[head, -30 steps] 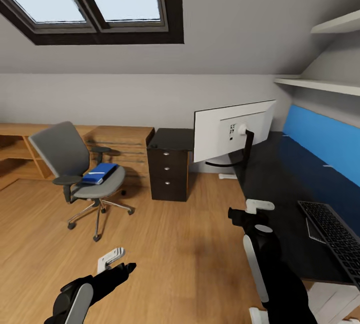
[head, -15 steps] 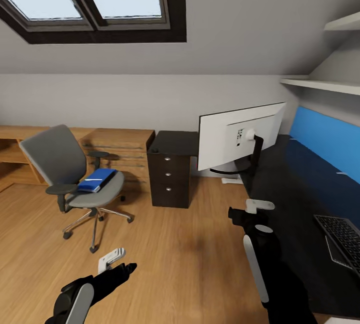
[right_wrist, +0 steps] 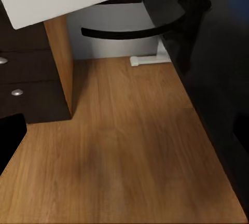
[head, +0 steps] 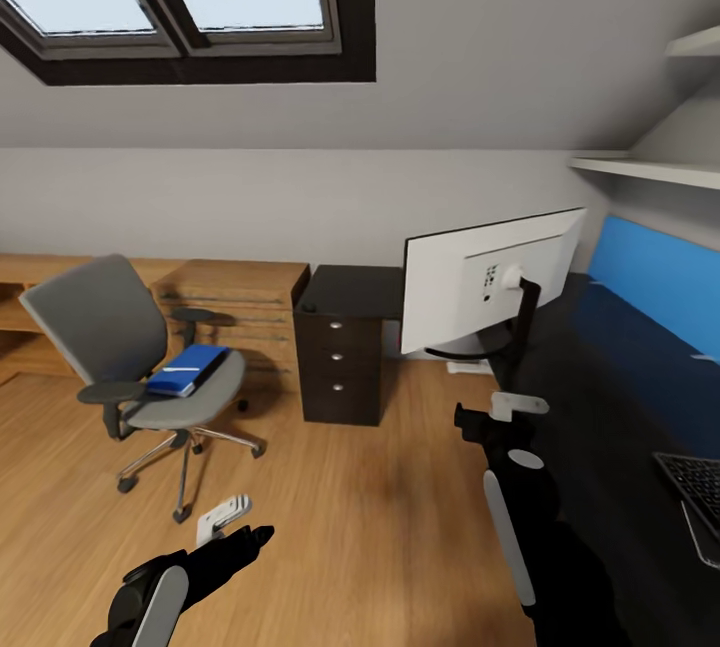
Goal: In the bedroom, organize the workspace by keeping the computer under the desk, ensuring the monitor is on the desk, placing the keyboard on the desk next to the monitor, placing the mouse on the desk next to the keyboard, moving the folder from the swivel chair onto the desk next to the mouse, stacking the notebook on top of the folder with the pen on top of the notebook, and positioning the swivel chair next to the desk.
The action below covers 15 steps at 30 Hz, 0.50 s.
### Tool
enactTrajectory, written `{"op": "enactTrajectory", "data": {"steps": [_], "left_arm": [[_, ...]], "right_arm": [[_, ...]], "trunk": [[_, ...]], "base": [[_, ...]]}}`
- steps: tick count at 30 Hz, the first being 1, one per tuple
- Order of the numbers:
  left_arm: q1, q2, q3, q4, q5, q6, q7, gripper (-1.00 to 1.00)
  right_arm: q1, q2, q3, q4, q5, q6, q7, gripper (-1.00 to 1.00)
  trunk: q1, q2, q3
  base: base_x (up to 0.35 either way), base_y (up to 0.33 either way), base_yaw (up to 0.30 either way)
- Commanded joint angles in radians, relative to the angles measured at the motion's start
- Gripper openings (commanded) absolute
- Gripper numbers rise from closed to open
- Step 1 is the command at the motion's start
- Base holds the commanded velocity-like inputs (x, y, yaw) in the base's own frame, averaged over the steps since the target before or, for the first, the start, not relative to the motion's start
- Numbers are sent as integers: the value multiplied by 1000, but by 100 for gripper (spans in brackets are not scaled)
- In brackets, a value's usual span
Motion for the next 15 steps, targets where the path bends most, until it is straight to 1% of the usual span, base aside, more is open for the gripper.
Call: {"op": "enactTrajectory", "data": {"steps": [1, 8, 15], "left_arm": [[-1, -1, 2, -1, 11, 4, 8, 100], [-1, -1, 1, -1, 10, 4, 7, 100], [-1, -1, 1, -1, 8, 2, 8, 100]], "right_arm": [[-1, 0, 6, -1, 1, 5, -5, 100], [-1, -2, 21, -1, 2, 3, -6, 100], [-1, -2, 24, -1, 2, 3, -6, 100]], "trunk": [[0, -1, -1], [0, -1, -1], [0, -1, -1]], "base": [[212, 142, 0], [236, 158, 0], [296, 47, 0]]}}
